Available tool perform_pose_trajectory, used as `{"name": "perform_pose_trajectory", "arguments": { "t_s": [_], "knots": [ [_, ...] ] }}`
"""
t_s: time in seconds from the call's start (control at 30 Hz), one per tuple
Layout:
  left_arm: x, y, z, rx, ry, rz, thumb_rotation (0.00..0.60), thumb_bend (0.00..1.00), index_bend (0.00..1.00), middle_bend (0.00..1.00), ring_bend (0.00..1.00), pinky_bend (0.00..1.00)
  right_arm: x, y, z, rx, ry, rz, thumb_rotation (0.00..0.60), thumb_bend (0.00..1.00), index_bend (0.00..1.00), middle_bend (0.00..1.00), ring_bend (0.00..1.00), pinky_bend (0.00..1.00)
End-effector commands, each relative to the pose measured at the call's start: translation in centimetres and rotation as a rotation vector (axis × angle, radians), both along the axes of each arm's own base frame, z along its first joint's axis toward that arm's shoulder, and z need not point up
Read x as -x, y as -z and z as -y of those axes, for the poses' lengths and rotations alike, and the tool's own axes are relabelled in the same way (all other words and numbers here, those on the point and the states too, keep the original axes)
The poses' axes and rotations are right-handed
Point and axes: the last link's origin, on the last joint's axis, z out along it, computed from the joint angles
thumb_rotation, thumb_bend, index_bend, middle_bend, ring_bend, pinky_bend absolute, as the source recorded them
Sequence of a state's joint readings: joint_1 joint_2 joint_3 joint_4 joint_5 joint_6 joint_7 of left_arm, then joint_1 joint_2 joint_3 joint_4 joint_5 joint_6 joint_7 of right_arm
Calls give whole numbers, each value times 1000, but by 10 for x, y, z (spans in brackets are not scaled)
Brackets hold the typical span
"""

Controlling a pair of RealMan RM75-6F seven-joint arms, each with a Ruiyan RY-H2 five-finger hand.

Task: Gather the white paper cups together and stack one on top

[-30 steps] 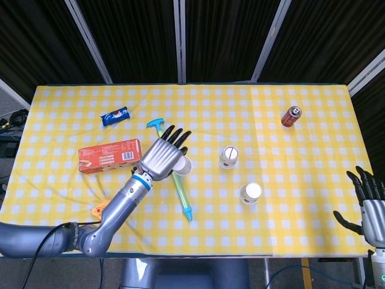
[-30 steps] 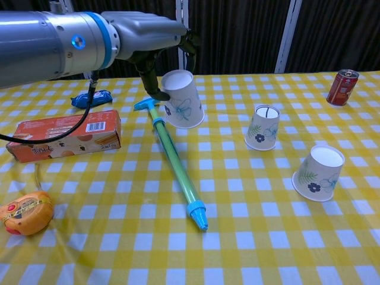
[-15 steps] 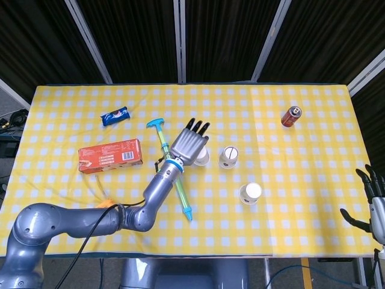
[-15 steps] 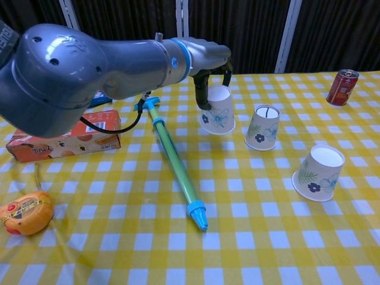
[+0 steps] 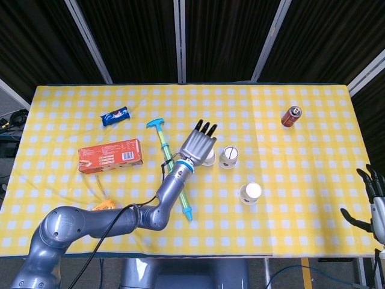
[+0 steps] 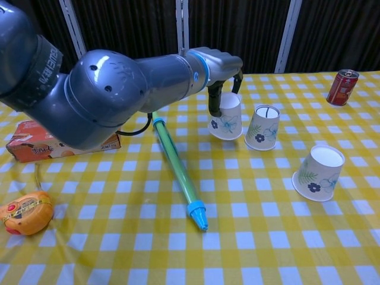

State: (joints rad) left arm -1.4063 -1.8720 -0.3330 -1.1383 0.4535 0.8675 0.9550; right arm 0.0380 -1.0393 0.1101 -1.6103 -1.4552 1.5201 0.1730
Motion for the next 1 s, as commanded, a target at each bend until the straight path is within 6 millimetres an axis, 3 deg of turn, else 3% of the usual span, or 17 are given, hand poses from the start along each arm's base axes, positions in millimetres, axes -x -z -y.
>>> {"name": "perform_pose_trajectory", "arguments": {
  "t_s": [0.03, 0.57, 0.7, 0.87, 1.0],
  "knots": [
    [-3, 5, 0, 3, 3, 1, 600, 299, 371, 0, 0, 0, 0, -1, 0, 5, -1, 6, 600, 91, 126, 0, 0, 0],
    [-5, 20, 0, -3, 4, -10, 600, 291, 278, 0, 0, 0, 0, -1, 0, -2, -10, 18, 600, 89, 126, 0, 0, 0],
    [-3, 22, 2, 4, -7, -6, 600, 238, 149, 0, 0, 0, -1, 1, 0, -7, -12, 15, 600, 88, 126, 0, 0, 0],
    [-1, 12, 6, 10, -6, 47, 600, 223, 77, 0, 0, 0, -1, 1, 0, -8, -10, 11, 600, 89, 126, 0, 0, 0],
    [10, -10, 16, 13, 3, 133, 600, 223, 74, 0, 0, 0, -1, 2, 0, -11, -8, 7, 600, 89, 126, 0, 0, 0]
  ]
}}
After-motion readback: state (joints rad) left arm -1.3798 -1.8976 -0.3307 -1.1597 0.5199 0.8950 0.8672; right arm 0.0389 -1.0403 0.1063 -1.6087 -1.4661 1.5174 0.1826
